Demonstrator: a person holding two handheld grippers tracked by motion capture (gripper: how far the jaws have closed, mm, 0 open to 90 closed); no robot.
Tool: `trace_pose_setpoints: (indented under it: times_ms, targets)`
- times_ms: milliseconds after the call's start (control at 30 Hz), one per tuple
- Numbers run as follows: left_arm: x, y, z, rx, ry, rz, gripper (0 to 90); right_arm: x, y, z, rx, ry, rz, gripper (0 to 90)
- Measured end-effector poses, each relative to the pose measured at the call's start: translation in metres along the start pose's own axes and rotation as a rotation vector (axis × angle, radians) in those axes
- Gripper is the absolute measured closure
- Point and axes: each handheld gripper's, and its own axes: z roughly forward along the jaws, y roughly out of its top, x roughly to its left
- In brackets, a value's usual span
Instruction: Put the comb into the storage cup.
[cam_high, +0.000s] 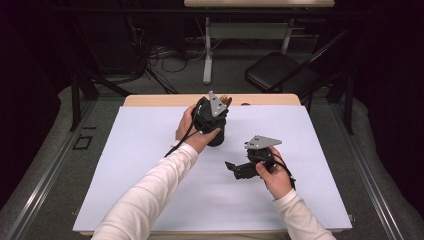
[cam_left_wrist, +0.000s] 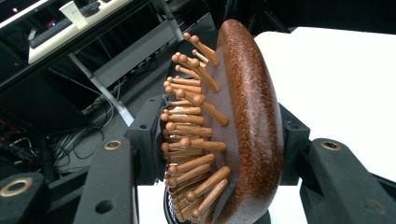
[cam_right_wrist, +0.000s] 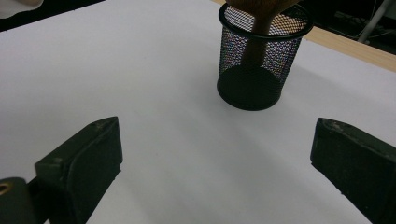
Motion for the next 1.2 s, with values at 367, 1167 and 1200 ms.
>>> trace_pose_setpoints:
  times_ms: [367,1167,1200]
  targets:
    - [-0.011,0.0,0.0,-0.001,0.006,0.065,47.8,0.0,0.0,-0.001,-0.001,-0.001,0.0,2.0]
    - [-0.037,-0.006,0.001,-0.015,0.053,0.172,47.3,-0.001,-0.001,0.0,0.005,-0.002,0.001,2.0]
    - [-0.038,-0.007,0.001,-0.015,0.054,0.175,47.3,-0.001,-0.001,0.0,0.006,-0.002,0.0,2.0]
